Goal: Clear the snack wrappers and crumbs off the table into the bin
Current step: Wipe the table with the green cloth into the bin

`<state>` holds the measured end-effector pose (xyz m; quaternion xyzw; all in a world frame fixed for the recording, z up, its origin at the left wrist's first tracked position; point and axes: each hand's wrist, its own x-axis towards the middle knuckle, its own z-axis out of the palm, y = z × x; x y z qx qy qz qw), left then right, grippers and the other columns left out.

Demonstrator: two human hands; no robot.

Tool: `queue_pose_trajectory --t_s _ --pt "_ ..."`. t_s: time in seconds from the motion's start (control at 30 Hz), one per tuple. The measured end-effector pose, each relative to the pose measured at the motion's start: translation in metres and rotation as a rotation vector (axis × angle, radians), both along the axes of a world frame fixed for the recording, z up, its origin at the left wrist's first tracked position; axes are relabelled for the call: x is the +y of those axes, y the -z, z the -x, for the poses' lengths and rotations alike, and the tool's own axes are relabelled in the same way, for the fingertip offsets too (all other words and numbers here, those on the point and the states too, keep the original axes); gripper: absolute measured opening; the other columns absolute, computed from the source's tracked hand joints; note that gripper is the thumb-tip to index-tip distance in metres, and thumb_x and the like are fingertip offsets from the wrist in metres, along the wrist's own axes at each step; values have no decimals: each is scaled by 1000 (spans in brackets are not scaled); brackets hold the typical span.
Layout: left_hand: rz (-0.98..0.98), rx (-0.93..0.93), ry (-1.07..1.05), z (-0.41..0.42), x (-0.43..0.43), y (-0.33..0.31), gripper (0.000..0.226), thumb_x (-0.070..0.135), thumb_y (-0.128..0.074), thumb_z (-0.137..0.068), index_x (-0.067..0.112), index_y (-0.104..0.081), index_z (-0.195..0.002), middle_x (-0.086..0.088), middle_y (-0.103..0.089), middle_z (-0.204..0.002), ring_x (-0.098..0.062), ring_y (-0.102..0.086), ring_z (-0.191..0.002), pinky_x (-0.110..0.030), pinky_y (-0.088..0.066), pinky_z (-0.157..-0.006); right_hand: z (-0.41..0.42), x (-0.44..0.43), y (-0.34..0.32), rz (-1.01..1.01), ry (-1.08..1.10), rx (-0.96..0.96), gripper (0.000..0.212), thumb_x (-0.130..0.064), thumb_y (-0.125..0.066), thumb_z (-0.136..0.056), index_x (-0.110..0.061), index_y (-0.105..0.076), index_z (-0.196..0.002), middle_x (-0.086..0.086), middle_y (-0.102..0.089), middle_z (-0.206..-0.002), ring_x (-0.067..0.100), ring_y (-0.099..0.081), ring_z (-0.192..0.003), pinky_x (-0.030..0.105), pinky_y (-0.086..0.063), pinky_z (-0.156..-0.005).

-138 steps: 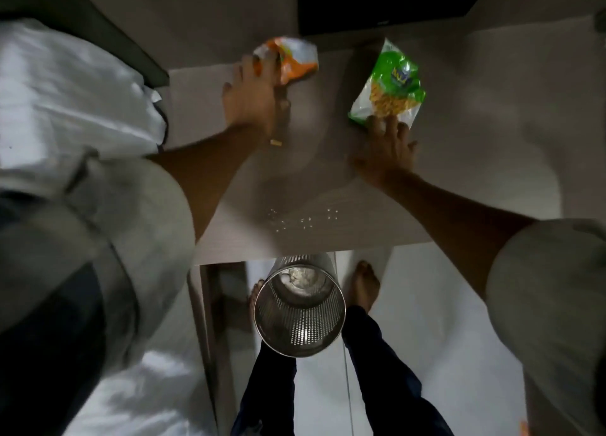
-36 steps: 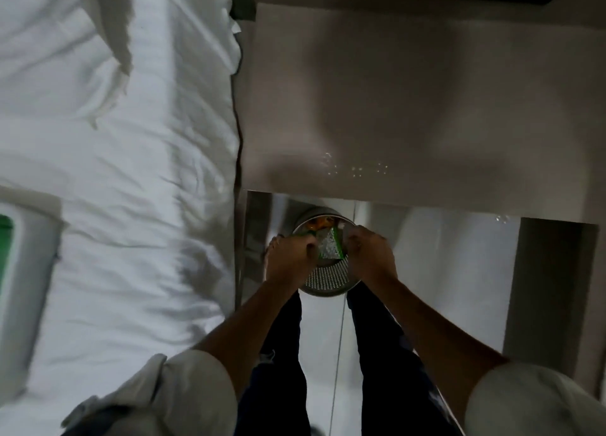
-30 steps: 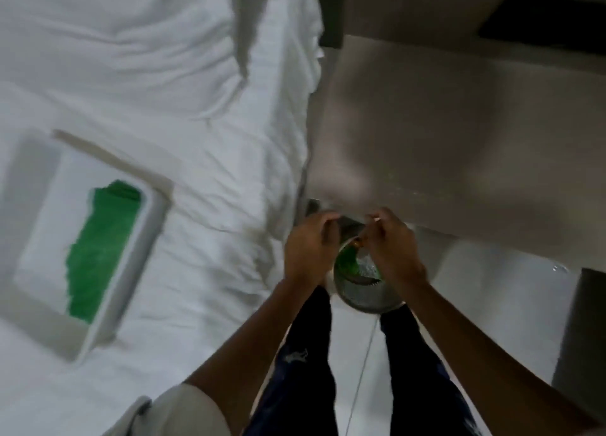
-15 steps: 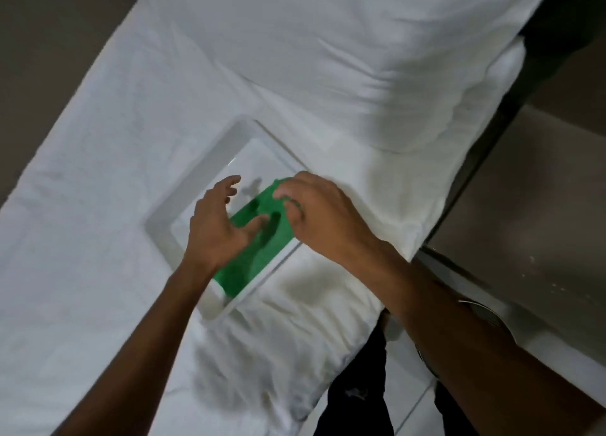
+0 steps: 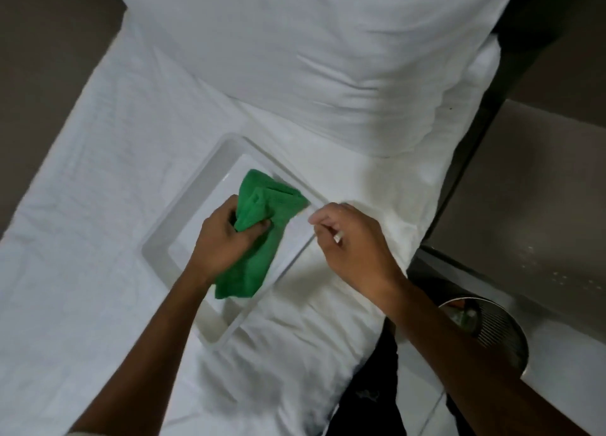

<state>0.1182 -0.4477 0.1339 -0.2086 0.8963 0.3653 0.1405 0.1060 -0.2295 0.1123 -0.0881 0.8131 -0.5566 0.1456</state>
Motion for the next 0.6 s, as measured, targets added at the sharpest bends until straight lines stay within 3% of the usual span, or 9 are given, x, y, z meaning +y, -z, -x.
queue_pose_trajectory --t_s 0.07,0.13,0.2,0.27,0.37,0.47,0.53,0.6 --pt "-83 166 -118 4 17 -27 29 32 -75 -81 37 -57 -102 19 -69 -88 2 -68 -81 -21 -57 -66 2 12 -1 71 84 -71 8 -22 -60 -90 -24 -65 -95 -11 -67 -82 -1 -61 -78 9 -48 -66" --pt "-240 308 -217 12 44 -56 30 39 -75 -79 36 -56 -102 21 -72 -90 3 -70 -81 -13 -56 -60 8 24 -4 138 113 -188 16 -41 -59 -88 -30 -64 -100 -18 -66 -84 -11 -59 -84 4 -44 -69" --pt "-404 332 -218 22 83 -72 36 44 -72 -81 28 -60 -111 15 -75 -100 -4 -73 -89 -15 -57 -65 16 44 -12 271 117 -333 33 -59 -53 -85 -34 -64 -104 -18 -68 -98 -7 -61 -96 23 -53 -84" --pt "-470 278 -158 30 126 -73 33 45 -64 -87 21 -68 -109 4 -78 -102 -13 -75 -91 -21 -59 -67 21 72 -20 429 150 -399 44 -65 -51 -82 -29 -66 -103 -9 -71 -101 6 -66 -99 37 -55 -89" --pt "-420 156 -87 39 196 -51 40 57 -51 -91 25 -69 -108 1 -78 -102 -15 -75 -93 -36 -61 -77 17 127 -23 520 278 -421 39 -53 -67 -79 -18 -67 -96 2 -75 -93 19 -72 -87 40 -58 -77" --pt "-368 -12 5 34 257 -15 55 73 -37 -86 34 -63 -114 5 -73 -111 -17 -70 -102 -46 -56 -92 1 177 -5 550 423 -528 34 -26 -78 -75 -12 -67 -104 12 -75 -102 29 -72 -92 48 -59 -83" --pt "-217 -75 66 22 291 14 62 79 -28 -81 32 -61 -106 2 -70 -106 -24 -67 -101 -45 -53 -93 -13 219 14 505 542 -597 26 -13 -75 -76 -12 -70 -102 9 -77 -95 26 -73 -85 44 -59 -80" --pt "-38 -125 167 3 311 53 54 71 -31 -85 28 -59 -101 -8 -71 -101 -33 -67 -97 -42 -53 -87 -26 269 31 391 659 -604 20 -5 -70 -79 -10 -71 -98 -1 -78 -77 17 -74 -71 35 -60 -69"
